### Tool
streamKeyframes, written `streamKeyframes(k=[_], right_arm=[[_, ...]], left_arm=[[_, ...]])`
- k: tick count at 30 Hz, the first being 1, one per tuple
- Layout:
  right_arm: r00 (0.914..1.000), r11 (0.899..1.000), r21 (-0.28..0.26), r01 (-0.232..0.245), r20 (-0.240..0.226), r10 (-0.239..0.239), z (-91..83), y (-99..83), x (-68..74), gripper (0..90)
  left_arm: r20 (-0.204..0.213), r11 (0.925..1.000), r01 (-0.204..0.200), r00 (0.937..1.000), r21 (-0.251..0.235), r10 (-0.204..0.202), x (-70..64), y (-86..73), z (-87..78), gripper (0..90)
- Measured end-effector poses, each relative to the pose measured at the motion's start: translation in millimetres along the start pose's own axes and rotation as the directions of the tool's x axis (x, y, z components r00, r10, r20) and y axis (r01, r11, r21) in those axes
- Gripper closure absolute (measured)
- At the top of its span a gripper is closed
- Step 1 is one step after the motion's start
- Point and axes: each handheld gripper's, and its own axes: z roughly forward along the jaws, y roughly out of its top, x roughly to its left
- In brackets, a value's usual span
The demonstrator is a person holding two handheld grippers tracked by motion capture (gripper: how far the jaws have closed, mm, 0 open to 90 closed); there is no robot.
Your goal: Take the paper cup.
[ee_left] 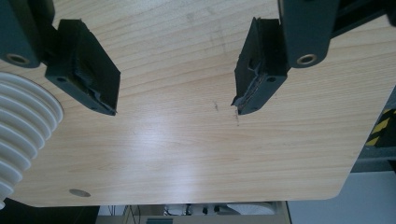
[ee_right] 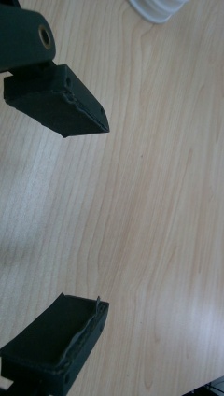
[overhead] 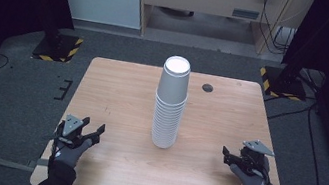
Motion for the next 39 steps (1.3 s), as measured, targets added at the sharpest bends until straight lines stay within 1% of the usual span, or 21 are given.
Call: streamKeyframes(k=[2,3,4,6,9,13,16,17,20,23,27,30,35,36,39], right_arm=[[0.9999,1.000,-0.016,-0.002,-0.017,0.001,-3.2,1.8,1.5,12.7],[0.9999,1.000,-0.016,-0.002,-0.017,0.001,-3.2,1.8,1.5,12.7],[0.9999,0.999,-0.036,0.008,-0.011,-0.008,-6.3,3.9,3.0,13.1],[0.9998,0.999,-0.042,0.009,-0.017,-0.010,-8.9,5.9,3.6,13.2],[0.9997,0.998,-0.061,-0.004,-0.025,0.002,-12.8,8.6,4.4,13.4],[0.9995,0.997,-0.076,-0.004,-0.032,0.001,-17.0,11.3,5.0,13.6],[0.9995,0.994,-0.111,0.004,-0.030,-0.008,-23.8,16.9,7.8,13.7],[0.9995,0.994,-0.111,0.004,-0.030,-0.008,-23.8,16.9,7.8,13.7],[0.9987,0.990,-0.140,0.001,-0.049,-0.008,-30.4,22.4,10.9,13.6],[0.9978,0.988,-0.154,0.000,-0.066,-0.010,-34.3,26.8,13.2,13.6],[0.9974,0.985,-0.175,0.007,-0.070,-0.019,-38.8,31.3,15.8,13.6],[0.9954,0.979,-0.205,-0.002,-0.094,-0.018,-44.7,37.5,20.3,13.6],[0.9936,0.975,-0.223,0.001,-0.110,-0.027,-48.9,43.3,25.3,13.6],[0.9923,0.974,-0.228,-0.001,-0.121,-0.027,-50.6,46.2,27.8,13.6],[0.9905,0.971,-0.240,-0.001,-0.134,-0.032,-54.1,51.2,31.1,13.5]], left_arm=[[0.003,1.0000,-0.003,1.0000,0.000,0.003,-0.9,0.4,0.3,29.9],[0.003,1.0000,-0.003,1.0000,0.000,0.003,-0.9,0.4,0.3,30.2],[0.005,1.0000,-0.006,1.0000,-0.002,0.006,-1.6,0.6,0.2,30.3],[0.011,0.9999,-0.011,0.9999,-0.003,0.011,-2.9,0.8,0.1,30.8],[0.014,0.9999,-0.013,0.9998,-0.003,0.013,-3.7,0.8,-0.7,31.0],[0.017,0.9999,-0.013,0.9998,-0.005,0.013,-3.7,1.0,-1.1,31.1],[0.015,0.9998,-0.019,0.9997,-0.005,0.019,-3.8,0.9,-1.6,31.1],[0.015,0.9998,-0.019,0.9997,-0.005,0.019,-3.8,0.9,-1.6,31.0],[0.018,0.9998,-0.020,0.9996,-0.005,0.021,-4.0,0.7,-1.2,30.9],[0.021,0.9997,-0.024,0.9995,-0.005,0.024,-4.6,1.1,-1.1,30.9],[0.029,0.9997,-0.023,0.9993,-0.002,0.023,-5.5,0.7,-0.4,30.8],[0.034,0.9995,-0.031,0.9989,0.001,0.031,-6.0,0.8,0.3,30.6],[0.034,0.9995,-0.033,0.9989,0.001,0.033,-6.1,0.4,0.7,30.5],[0.033,0.9995,-0.033,0.9989,0.002,0.033,-6.0,0.4,0.8,30.4],[0.034,0.9994,-0.035,0.9988,0.004,0.035,-6.3,0.2,1.1,30.2]])
